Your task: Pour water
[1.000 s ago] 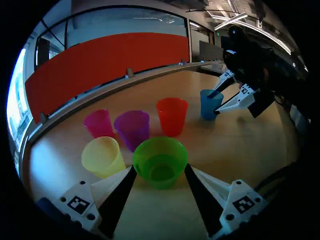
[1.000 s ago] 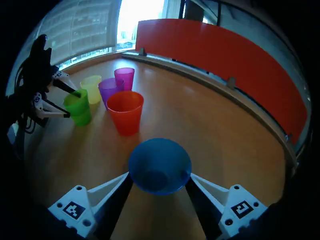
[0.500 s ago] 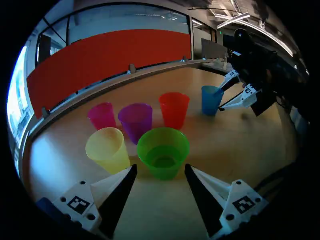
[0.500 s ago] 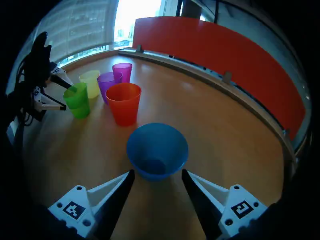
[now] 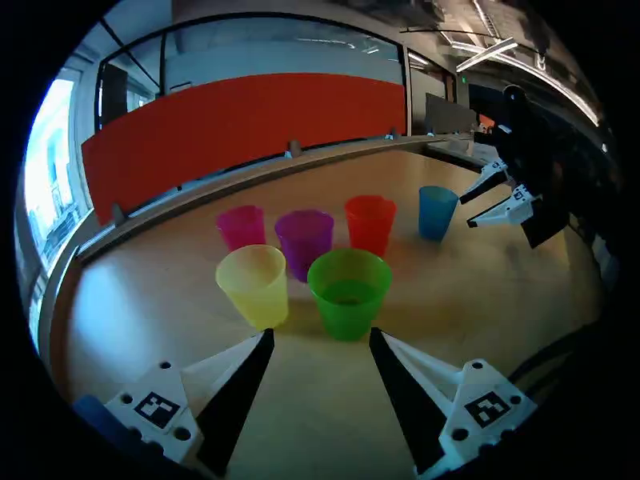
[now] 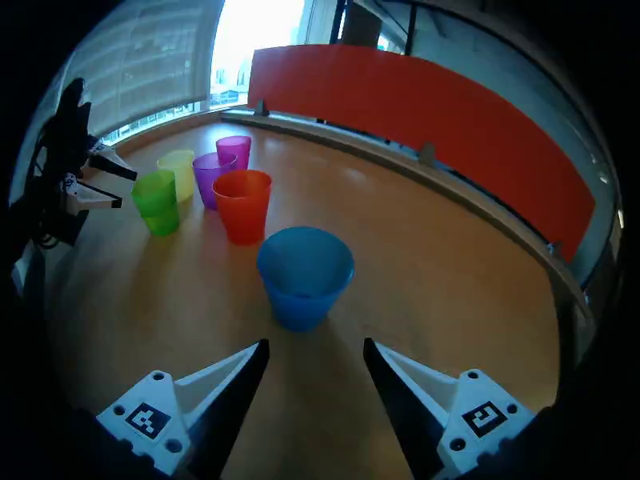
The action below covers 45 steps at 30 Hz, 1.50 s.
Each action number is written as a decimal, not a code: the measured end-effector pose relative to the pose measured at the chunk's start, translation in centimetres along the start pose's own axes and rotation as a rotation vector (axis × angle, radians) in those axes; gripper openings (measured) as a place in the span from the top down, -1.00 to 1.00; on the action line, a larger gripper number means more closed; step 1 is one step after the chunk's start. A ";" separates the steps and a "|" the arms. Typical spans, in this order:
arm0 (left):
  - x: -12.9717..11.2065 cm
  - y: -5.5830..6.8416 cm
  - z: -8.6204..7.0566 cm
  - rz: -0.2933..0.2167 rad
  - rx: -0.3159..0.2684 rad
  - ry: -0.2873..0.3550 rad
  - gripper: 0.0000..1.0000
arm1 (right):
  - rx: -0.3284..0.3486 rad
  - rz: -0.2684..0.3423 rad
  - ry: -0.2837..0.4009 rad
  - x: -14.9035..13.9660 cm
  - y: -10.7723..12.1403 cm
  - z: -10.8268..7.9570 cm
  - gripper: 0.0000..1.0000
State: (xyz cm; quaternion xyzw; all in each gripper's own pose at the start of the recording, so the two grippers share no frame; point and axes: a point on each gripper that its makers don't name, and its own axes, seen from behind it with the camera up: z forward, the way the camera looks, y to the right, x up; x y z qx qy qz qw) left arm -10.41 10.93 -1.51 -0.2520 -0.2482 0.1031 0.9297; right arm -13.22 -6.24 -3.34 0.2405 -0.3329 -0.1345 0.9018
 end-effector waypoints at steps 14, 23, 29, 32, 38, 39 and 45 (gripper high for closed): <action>0.3 -3.3 -3.6 -0.059 0.145 0.084 -0.76 | -0.155 0.066 0.102 -0.2 1.9 -4.1 -0.82; 0.6 -4.9 -5.6 -0.149 0.211 0.166 -0.76 | -0.254 0.116 0.176 -0.1 3.7 -6.5 -0.82; 1.1 -6.0 -6.9 -0.176 0.261 0.209 -0.76 | -0.308 0.139 0.240 0.9 4.6 -7.6 -0.82; 1.6 -6.5 -7.7 -0.183 0.284 0.241 -0.76 | -0.336 0.145 0.266 1.4 5.0 -7.9 -0.82; 2.3 -7.3 -8.9 -0.175 0.323 0.282 -0.76 | -0.396 0.148 0.341 3.1 6.2 -8.7 -0.82; 2.5 -7.4 -9.0 -0.171 0.331 0.289 -0.76 | -0.408 0.149 0.358 3.4 6.4 -8.9 -0.82; 4.2 -8.1 -10.4 -0.133 0.385 0.354 -0.76 | -0.466 0.152 0.483 5.8 6.7 -10.4 -0.82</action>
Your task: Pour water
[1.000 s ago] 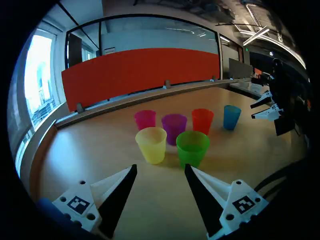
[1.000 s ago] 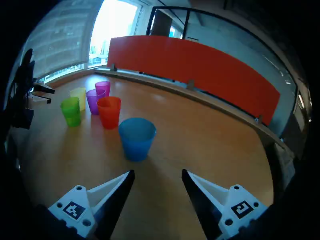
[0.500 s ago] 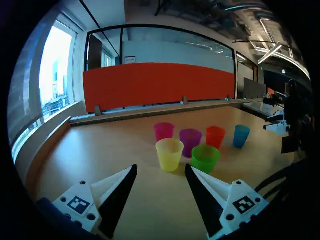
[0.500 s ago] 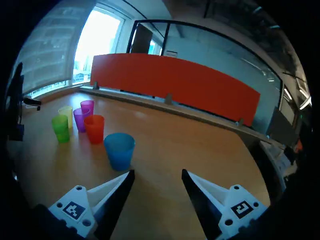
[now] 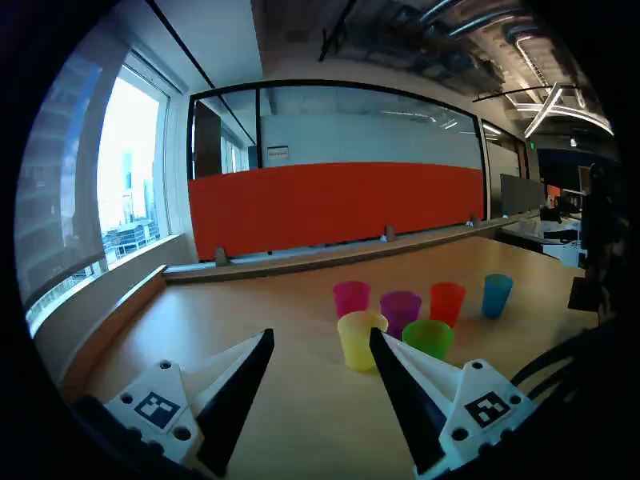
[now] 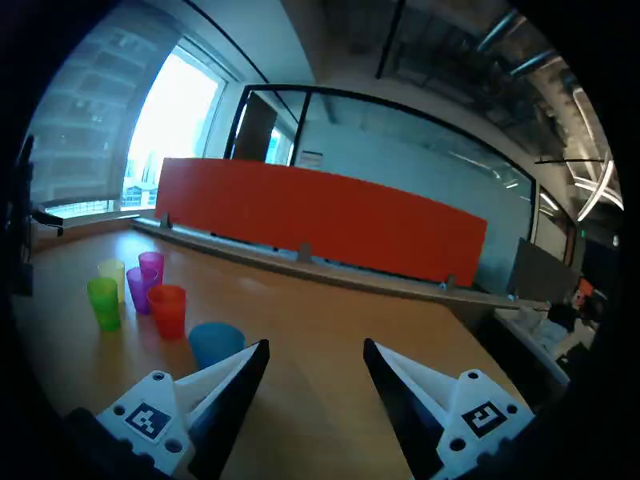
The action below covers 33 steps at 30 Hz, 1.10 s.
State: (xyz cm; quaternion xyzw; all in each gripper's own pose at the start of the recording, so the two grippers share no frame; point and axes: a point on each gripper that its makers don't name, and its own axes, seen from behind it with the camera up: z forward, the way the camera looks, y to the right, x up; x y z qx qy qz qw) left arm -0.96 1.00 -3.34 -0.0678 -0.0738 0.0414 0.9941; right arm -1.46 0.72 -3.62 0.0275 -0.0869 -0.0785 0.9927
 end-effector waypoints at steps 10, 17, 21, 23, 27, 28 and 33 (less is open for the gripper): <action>1.8 -0.7 -0.1 -0.013 0.060 0.102 -0.76 | -0.043 0.027 0.099 2.1 -0.2 -0.1 -0.82; 2.4 -1.6 0.0 -0.053 0.092 0.148 -0.76 | -0.071 0.112 0.135 2.3 0.2 0.1 -0.81; 2.3 -2.0 0.2 -0.066 0.108 0.152 -0.76 | -0.063 0.128 0.136 2.0 -0.2 0.5 -0.82; 2.3 -2.0 0.2 -0.065 0.113 0.158 -0.76 | -0.068 0.124 0.137 2.1 -0.1 0.6 -0.82; 2.5 -2.2 0.3 -0.062 0.126 0.173 -0.76 | -0.076 0.125 0.154 2.7 -0.1 0.8 -0.82; 2.6 -2.1 0.3 -0.064 0.124 0.176 -0.76 | -0.075 0.128 0.157 2.8 -0.1 0.8 -0.82; 2.8 -1.4 0.8 -0.074 0.106 0.183 -0.76 | -0.072 0.144 0.156 3.1 -0.2 0.9 -0.82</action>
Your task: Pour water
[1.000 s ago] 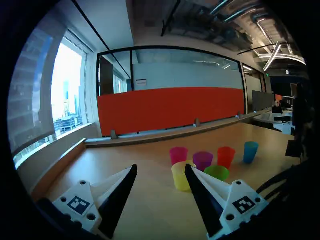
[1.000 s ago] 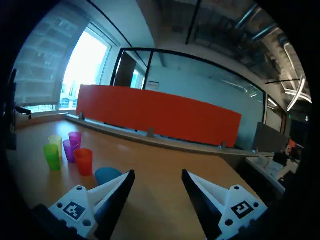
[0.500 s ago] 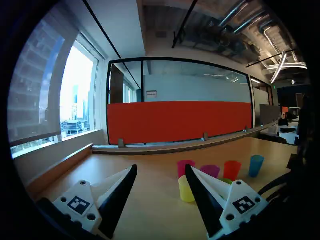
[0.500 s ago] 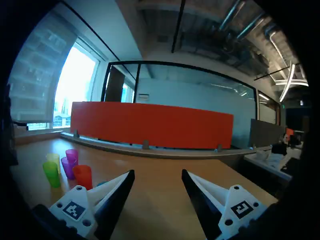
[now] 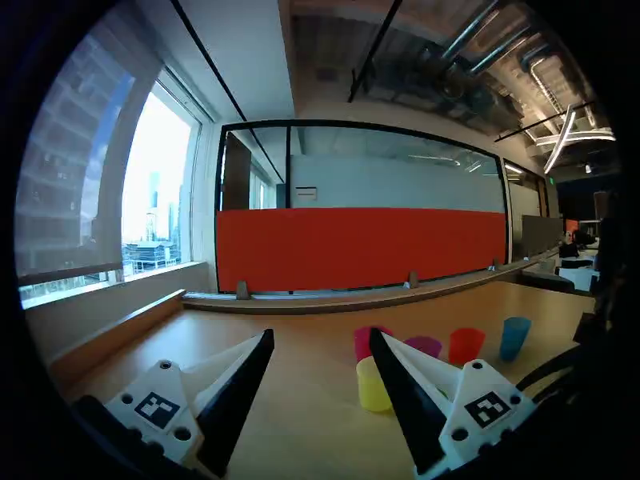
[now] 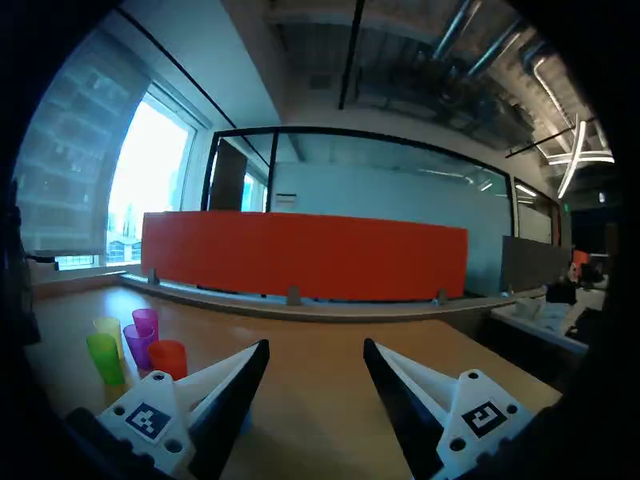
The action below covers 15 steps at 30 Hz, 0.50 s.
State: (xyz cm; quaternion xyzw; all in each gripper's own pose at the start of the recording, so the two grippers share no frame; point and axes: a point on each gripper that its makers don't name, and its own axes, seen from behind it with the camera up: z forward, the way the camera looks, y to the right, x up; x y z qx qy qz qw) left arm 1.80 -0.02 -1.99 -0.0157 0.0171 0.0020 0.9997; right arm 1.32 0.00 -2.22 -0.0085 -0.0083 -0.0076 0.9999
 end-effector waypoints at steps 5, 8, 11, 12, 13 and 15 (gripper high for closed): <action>0.1 0.1 0.4 -0.012 0.017 0.018 -0.76 | -0.003 -0.007 -0.016 -0.4 0.1 0.3 -0.82; 0.4 -0.2 0.6 -0.018 0.035 0.031 -0.76 | -0.010 -0.008 -0.025 -0.5 0.1 0.4 -0.82; 0.8 -0.5 0.8 -0.025 0.054 0.048 -0.76 | -0.015 -0.003 -0.036 -0.6 0.1 0.5 -0.82; 0.8 -0.6 0.8 -0.029 0.059 0.052 -0.76 | -0.017 -0.001 -0.040 -0.6 0.1 0.5 -0.82; 0.7 -0.7 0.9 -0.035 0.063 0.055 -0.76 | -0.020 0.000 -0.045 -0.7 0.2 0.5 -0.82; 0.4 -0.9 1.0 -0.048 0.071 0.058 -0.76 | -0.028 0.002 -0.054 -0.8 0.4 0.4 -0.82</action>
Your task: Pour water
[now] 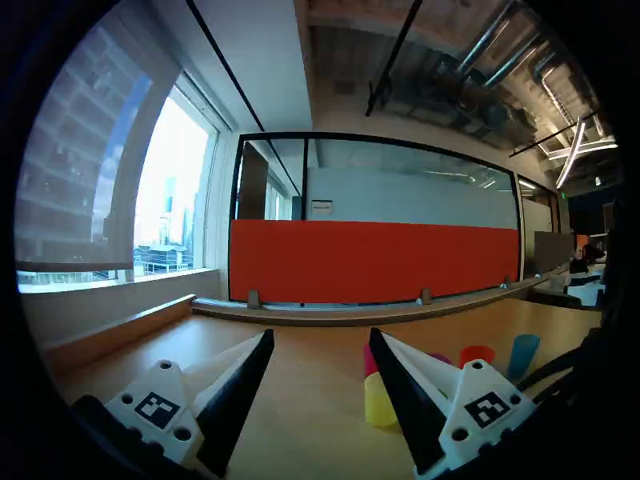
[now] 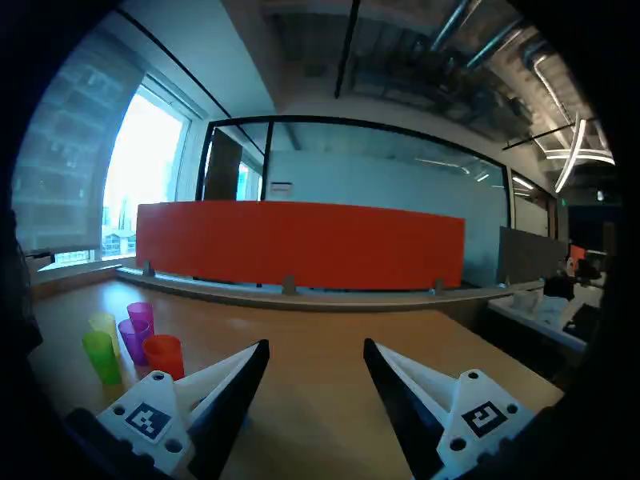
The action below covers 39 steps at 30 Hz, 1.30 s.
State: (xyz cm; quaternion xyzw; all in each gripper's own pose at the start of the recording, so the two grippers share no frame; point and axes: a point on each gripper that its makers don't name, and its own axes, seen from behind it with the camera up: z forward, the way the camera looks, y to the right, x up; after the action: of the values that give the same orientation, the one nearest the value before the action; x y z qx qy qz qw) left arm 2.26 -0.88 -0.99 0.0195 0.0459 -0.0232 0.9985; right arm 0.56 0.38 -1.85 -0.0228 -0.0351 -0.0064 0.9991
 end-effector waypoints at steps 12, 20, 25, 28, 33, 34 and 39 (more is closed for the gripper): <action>-2.4 -0.8 0.8 -0.065 0.044 -0.013 -0.76 | -0.023 0.015 -0.018 0.8 -0.1 -0.1 -0.83; -3.2 -0.7 0.7 -0.068 0.055 -0.015 -0.76 | -0.017 0.009 -0.024 0.9 -0.8 0.1 -0.83; -4.1 -0.4 0.7 -0.051 0.058 -0.029 -0.76 | -0.011 0.005 -0.028 0.9 -1.1 0.3 -0.83; -4.4 -0.3 0.8 -0.043 0.055 -0.029 -0.76 | -0.005 0.000 -0.031 0.8 -1.2 0.2 -0.83; -5.2 0.1 0.9 -0.033 0.054 -0.044 -0.76 | -0.010 -0.012 -0.029 1.1 -1.0 0.1 -0.83; -5.3 0.1 0.9 -0.033 0.054 -0.046 -0.76 | -0.010 -0.011 -0.026 1.2 -0.9 0.1 -0.83; -5.9 0.0 0.9 -0.027 0.059 -0.053 -0.76 | -0.013 -0.002 -0.016 1.8 -0.7 -0.1 -0.83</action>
State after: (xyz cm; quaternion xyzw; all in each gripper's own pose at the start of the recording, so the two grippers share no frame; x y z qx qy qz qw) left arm -3.49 -0.61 0.51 0.0478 0.0188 -0.0386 0.9979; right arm 2.32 -0.39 -1.83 -0.0294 -0.0428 -0.0074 0.9986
